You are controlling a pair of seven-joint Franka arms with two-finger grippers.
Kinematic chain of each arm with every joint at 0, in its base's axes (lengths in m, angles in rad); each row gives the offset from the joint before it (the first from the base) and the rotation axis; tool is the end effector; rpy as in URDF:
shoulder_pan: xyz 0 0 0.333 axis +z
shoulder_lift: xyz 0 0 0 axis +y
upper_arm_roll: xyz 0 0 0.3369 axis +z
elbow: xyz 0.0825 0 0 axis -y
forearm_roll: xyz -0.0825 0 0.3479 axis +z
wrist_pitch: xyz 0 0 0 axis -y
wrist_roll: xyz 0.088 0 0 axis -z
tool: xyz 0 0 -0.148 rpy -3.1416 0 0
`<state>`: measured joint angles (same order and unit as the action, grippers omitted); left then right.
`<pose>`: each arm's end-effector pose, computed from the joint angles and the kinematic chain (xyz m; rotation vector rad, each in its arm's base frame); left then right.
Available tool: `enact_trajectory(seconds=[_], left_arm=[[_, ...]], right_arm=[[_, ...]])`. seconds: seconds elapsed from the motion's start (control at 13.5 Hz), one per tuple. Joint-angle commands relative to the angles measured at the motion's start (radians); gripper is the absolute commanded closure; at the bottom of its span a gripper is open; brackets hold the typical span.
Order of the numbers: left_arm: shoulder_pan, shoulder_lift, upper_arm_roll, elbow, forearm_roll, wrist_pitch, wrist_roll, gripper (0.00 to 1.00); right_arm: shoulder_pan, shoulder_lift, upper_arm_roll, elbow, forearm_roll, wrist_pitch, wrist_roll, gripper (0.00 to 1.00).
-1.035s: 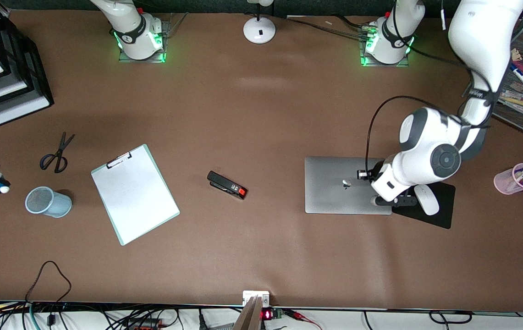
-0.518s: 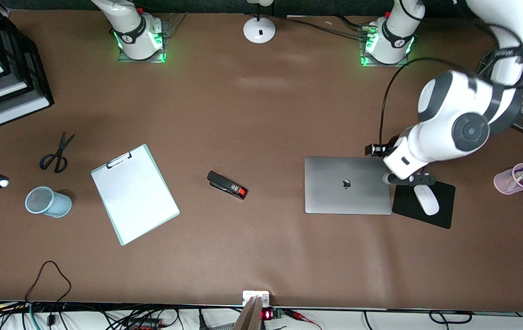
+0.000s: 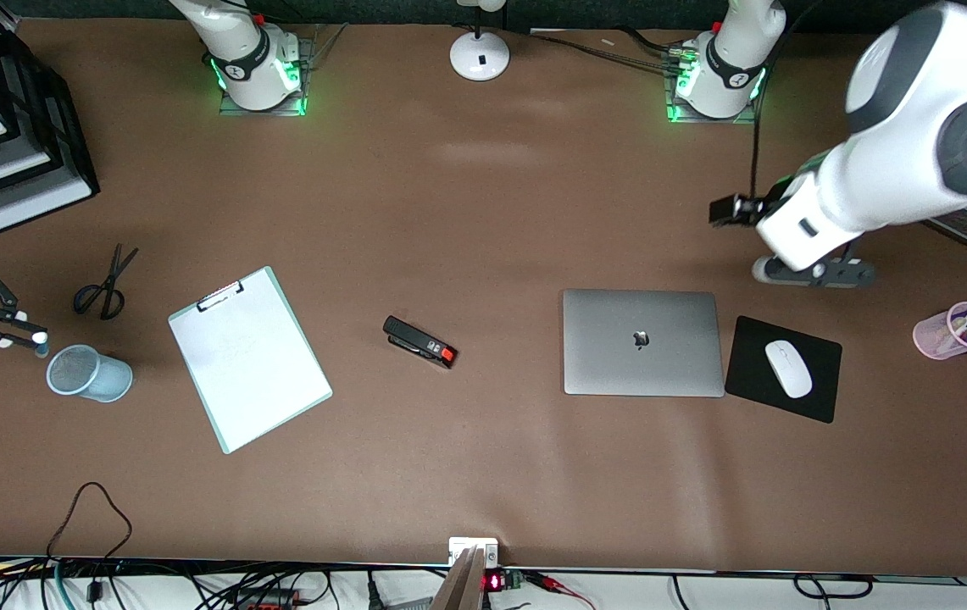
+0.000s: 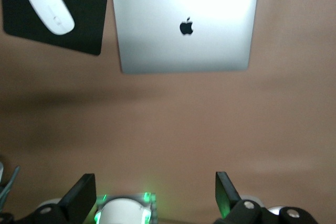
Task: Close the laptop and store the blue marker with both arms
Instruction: 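Raise the left gripper off the closed laptop and draw it back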
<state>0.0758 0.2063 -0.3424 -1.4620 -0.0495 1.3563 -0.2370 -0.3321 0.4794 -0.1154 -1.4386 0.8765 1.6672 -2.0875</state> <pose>0.5234 -0.1333 0.5328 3.0612 -0.0559 -0.4940 0.6359 -0.1716 0.4308 -1.8952 -1.6674 -0.9336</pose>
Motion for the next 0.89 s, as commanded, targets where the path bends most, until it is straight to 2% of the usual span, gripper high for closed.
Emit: enact_trajectory(seconds=[0.0, 0.15, 0.3, 0.37, 0.52, 0.67, 0.81], left_arm=[[0.030, -0.091, 0.011, 0.023, 0.026, -0.075, 0.103, 0.00], [0.087, -0.168, 0.014, -0.041, 0.013, -0.043, 0.227, 0.00], [0.075, -0.269, 0.083, -0.171, 0.017, 0.084, 0.350, 0.00], [0.031, -0.300, 0.133, -0.231, 0.017, 0.131, 0.382, 0.00], [-0.040, -0.309, 0.229, -0.258, 0.019, 0.168, 0.401, 0.00], [-0.051, -0.306, 0.270, -0.276, 0.019, 0.225, 0.400, 0.00], [-0.091, -0.309, 0.310, -0.301, 0.022, 0.248, 0.381, 0.00]], right_arm=[[-0.051, 0.067, 0.016, 0.073, 0.027, -0.078, -0.029, 0.99], [-0.076, 0.105, 0.017, 0.096, 0.029, -0.095, -0.078, 0.99], [-0.094, 0.148, 0.022, 0.131, 0.029, -0.118, -0.100, 0.99], [-0.103, 0.177, 0.022, 0.156, 0.029, -0.135, -0.101, 0.99], [-0.116, 0.217, 0.023, 0.179, 0.059, -0.150, -0.123, 0.99], [-0.123, 0.238, 0.022, 0.181, 0.100, -0.158, -0.155, 0.99], [-0.131, 0.248, 0.022, 0.198, 0.099, -0.159, -0.166, 0.99]])
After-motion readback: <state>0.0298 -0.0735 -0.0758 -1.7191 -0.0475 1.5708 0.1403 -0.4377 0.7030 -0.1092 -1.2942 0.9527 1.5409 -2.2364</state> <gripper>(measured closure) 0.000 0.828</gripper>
